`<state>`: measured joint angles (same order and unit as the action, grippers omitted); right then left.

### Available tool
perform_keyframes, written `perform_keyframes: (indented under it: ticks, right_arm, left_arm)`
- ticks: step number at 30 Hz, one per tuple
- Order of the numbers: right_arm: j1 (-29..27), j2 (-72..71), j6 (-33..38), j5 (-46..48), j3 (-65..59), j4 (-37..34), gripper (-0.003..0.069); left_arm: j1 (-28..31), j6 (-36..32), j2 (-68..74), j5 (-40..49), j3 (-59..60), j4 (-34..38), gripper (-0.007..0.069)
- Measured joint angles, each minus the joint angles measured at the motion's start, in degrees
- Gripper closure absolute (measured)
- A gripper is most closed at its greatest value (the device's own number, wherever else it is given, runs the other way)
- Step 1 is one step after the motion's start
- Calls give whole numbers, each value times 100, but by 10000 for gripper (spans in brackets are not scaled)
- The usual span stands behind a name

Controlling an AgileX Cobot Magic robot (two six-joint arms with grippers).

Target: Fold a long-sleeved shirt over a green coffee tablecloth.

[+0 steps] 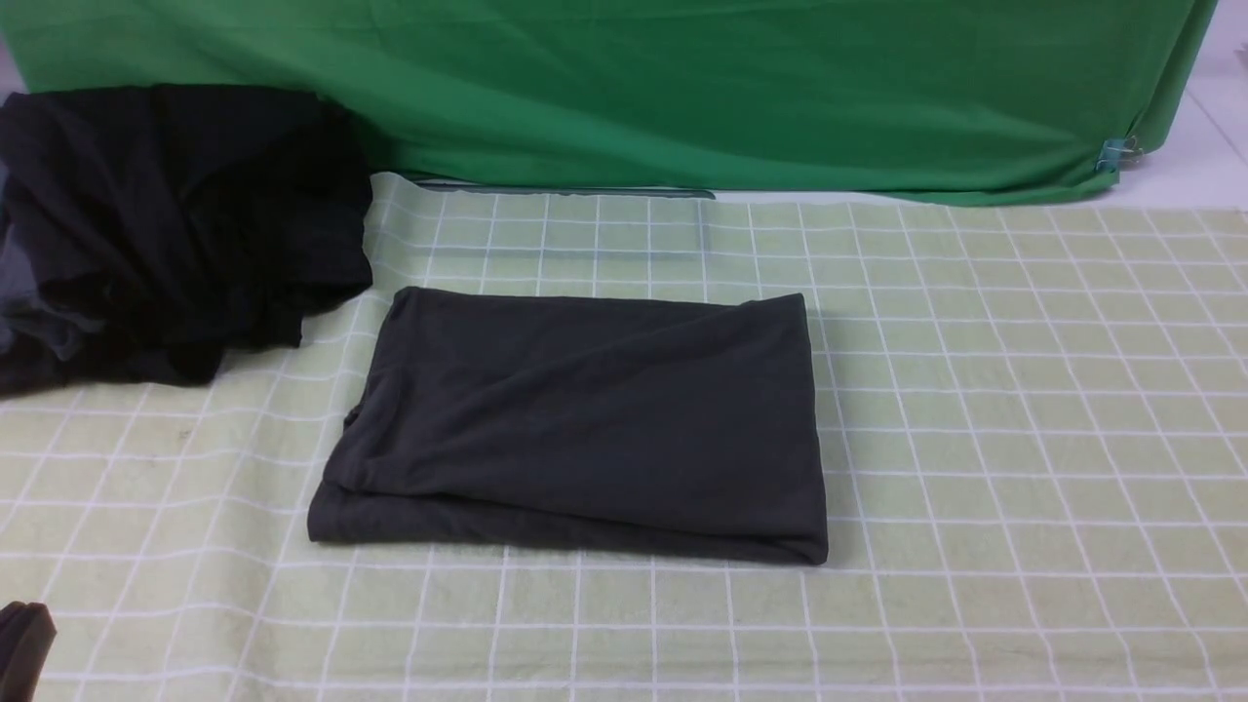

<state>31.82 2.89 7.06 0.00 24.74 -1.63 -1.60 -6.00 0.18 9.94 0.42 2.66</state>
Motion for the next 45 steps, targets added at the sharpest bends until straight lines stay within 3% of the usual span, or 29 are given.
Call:
perform_keyframes:
  ticks: [3, 4, 8, 11, 15, 24, 45]
  right_arm:
    - [-368, -6, 97, 253, -170, 0, 431]
    - [-865, -6, 163, 320, -439, 0, 429]
    - [-1737, -70, 338, 376, -1283, 0, 424]
    - [-2216, -241, 427, 458, -2154, 0, 422]
    - [-2672, -275, 422, 1330, -2530, -26, 419]
    - [-3078, -275, 417, 1362, -2530, -38, 418]
    - [-3079, -275, 427, 1367, -2530, -43, 418]
  left_arm:
    - [0, 0, 0, 0, 0, 0, 623]
    - [0, 0, 0, 0, 0, 0, 623]
    - [0, 0, 0, 0, 0, 0, 623]
    - [0, 0, 0, 0, 0, 0, 623]
    - [0, 0, -7, -14, 0, 0, 623]
    - [0, 6, -12, -31, 0, -51, 623]
    - [0, 6, -12, -37, 0, -82, 623]
